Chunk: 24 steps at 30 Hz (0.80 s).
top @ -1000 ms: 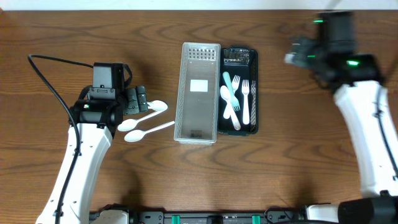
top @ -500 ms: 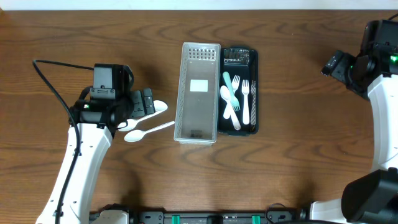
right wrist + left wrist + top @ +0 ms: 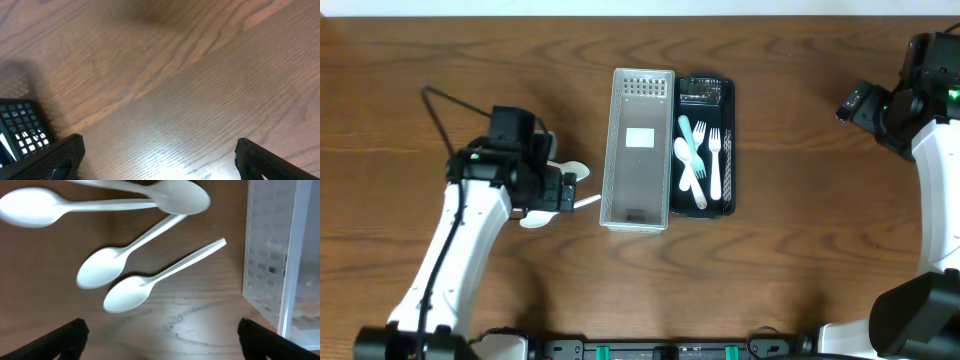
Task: Pack container
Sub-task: 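Move the left gripper to the white spoons and grasp one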
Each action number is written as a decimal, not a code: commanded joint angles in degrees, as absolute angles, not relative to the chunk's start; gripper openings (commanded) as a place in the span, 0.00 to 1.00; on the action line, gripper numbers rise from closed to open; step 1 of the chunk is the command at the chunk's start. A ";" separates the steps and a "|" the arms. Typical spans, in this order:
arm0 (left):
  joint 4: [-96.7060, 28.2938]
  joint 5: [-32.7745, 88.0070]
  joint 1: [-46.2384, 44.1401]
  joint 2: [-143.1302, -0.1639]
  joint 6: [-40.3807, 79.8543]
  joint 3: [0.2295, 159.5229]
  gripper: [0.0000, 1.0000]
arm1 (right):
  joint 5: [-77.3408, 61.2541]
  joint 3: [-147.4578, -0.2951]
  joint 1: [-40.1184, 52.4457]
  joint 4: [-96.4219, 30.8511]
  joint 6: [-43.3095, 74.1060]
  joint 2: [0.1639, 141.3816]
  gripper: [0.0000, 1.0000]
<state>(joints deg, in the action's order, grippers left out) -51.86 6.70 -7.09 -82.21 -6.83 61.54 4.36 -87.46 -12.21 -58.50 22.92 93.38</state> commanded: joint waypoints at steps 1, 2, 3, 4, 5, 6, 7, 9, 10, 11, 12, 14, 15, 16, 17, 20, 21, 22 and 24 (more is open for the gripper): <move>-51.57 6.83 -9.02 -85.60 -18.83 61.93 0.95 | 4.10 -87.20 -12.73 -58.50 22.65 93.69 0.99; -51.62 6.52 -9.43 -86.91 -22.02 61.93 0.94 | 4.10 -87.20 -12.73 -58.50 22.65 93.69 0.99; -51.59 5.93 -9.69 -87.96 -23.70 61.93 0.93 | 4.10 -87.20 -12.73 -58.50 22.65 93.69 0.99; -51.57 5.15 -9.87 -89.21 -25.23 61.93 0.93 | 4.10 -87.20 -12.73 -58.50 22.65 93.69 0.99; -51.59 4.43 -9.96 -90.19 -26.52 61.93 0.93 | 4.10 -87.20 -12.73 -58.50 22.65 93.69 0.99; -51.57 3.57 -9.96 -91.31 -27.44 61.93 0.93 | 4.10 -87.20 -12.73 -58.50 22.65 93.69 0.99; -51.33 3.20 -9.96 -92.23 -27.88 61.93 0.93 | 4.10 -87.20 -12.73 -58.50 22.65 93.69 0.99; -50.68 3.20 -9.96 -93.84 -28.53 61.93 0.93 | 4.10 -87.20 -12.73 -58.50 22.65 93.69 0.99; -50.43 3.22 -9.96 -94.65 -29.23 61.93 0.92 | 4.10 -87.20 -12.73 -58.50 22.63 93.69 0.99; -50.24 3.22 -9.96 -95.53 -30.44 61.93 0.89 | 4.10 -87.20 -12.73 -58.50 22.65 93.69 0.99; -50.22 3.20 -9.96 -96.16 -31.35 61.93 0.86 | 4.10 -87.20 -12.73 -58.48 22.65 93.69 0.99; -50.04 3.20 -9.96 -97.25 -32.36 61.93 0.79 | 4.10 -87.20 -12.73 -58.39 22.65 93.69 0.99; -49.78 3.20 -9.96 -97.93 -32.42 61.93 0.76 | 4.10 -87.20 -12.73 -58.17 22.63 93.69 0.99; -49.50 3.22 -9.96 -98.48 -32.60 61.93 0.72 | 4.10 -87.20 -12.73 -57.98 22.65 93.69 0.99; -49.17 3.20 -9.96 -99.20 -32.69 61.93 0.71 | 4.19 -87.20 -12.73 -57.80 22.65 93.69 0.99; -49.12 3.11 -9.96 -101.36 -33.91 61.93 0.70 | 4.32 -87.20 -12.73 -57.28 22.63 93.69 0.99; -49.01 2.98 -9.96 -102.19 -33.87 61.93 0.70 | 4.32 -87.20 -12.73 -57.17 22.63 93.69 0.99; -48.97 2.98 -9.96 -102.87 -33.87 61.93 0.70 | 4.32 -87.20 -12.73 -57.19 22.63 93.69 0.99; -48.69 2.94 -9.96 -104.14 -33.89 61.93 0.69 | 4.32 -87.20 -12.73 -57.19 22.63 93.69 0.99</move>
<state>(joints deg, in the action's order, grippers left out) -48.88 3.84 -9.91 -102.39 -32.27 61.54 4.29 -87.42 -12.21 -57.34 22.92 93.38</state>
